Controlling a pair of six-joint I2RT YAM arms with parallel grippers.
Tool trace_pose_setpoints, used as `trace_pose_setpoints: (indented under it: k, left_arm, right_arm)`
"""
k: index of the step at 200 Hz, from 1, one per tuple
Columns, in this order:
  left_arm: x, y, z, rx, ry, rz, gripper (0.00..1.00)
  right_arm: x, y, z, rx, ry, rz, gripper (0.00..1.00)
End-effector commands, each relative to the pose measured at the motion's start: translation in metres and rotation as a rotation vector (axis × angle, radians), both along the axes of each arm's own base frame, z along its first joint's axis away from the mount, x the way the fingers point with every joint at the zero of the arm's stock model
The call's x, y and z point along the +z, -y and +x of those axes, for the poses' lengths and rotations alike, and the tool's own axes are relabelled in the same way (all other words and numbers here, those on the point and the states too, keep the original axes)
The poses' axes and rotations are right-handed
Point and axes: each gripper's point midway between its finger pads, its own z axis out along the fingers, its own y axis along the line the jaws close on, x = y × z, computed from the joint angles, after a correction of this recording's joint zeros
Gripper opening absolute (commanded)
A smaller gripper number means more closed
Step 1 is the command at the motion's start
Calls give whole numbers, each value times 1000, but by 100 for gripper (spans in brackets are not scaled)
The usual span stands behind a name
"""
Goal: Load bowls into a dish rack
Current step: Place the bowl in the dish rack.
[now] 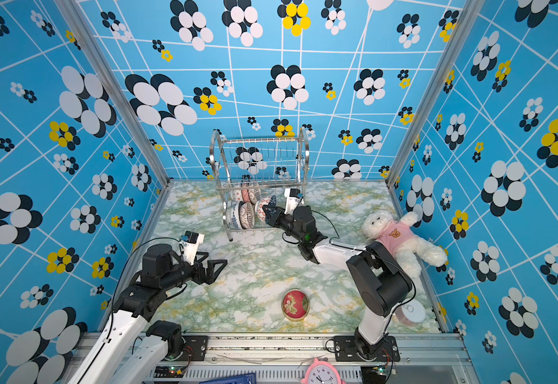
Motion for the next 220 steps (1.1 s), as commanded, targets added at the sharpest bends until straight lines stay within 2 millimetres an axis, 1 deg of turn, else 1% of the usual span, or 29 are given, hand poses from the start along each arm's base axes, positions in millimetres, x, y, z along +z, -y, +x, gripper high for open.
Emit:
trace_pose_setpoints:
  k: [1,35,89,156,186,220]
  left_arm:
    - [0,5,0,-34,33,-6,99]
    - [-4,5,0,-37,35,2,99]
    - [-5,5,1,-41,41,11,99]
    - [-9,3,2,-34,42,27,99]
    - [-10,3,2,-29,39,27,99]
    - [-11,2,3,-24,36,30,99]
  right_arm:
    - [45,1,9,-22,108,119,6]
    - [41,-1,13,-26,96,147,6]
    - [34,-10,18,10,75,178,5]
    - [26,-13,28,50,51,213,5]
    - [22,-15,29,69,37,220,5]
    - [12,-20,28,92,13,209,6]
